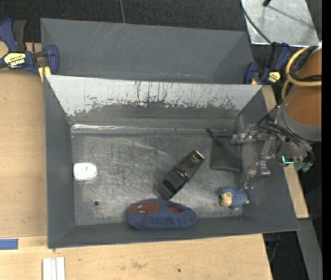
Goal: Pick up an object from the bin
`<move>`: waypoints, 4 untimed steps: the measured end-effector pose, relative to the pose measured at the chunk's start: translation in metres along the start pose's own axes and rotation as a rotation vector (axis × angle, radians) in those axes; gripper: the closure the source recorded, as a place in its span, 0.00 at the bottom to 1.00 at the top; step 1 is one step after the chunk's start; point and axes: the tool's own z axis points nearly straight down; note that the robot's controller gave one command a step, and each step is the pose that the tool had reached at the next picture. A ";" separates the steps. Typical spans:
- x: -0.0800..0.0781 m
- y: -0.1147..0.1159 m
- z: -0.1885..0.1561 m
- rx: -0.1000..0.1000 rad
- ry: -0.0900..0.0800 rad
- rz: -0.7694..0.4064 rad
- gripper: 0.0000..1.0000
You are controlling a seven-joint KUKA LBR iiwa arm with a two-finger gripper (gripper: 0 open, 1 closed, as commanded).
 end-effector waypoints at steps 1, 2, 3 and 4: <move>0.020 -0.051 0.053 0.001 -0.001 -0.215 0.00; 0.025 -0.014 0.048 -0.001 -0.004 -0.202 0.00; 0.021 -0.025 0.068 0.000 0.000 -0.551 0.00; 0.011 -0.005 0.058 0.003 -0.009 -0.613 0.00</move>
Offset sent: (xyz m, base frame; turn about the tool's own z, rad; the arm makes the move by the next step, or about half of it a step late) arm -0.0195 -0.0484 -0.0513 -0.2194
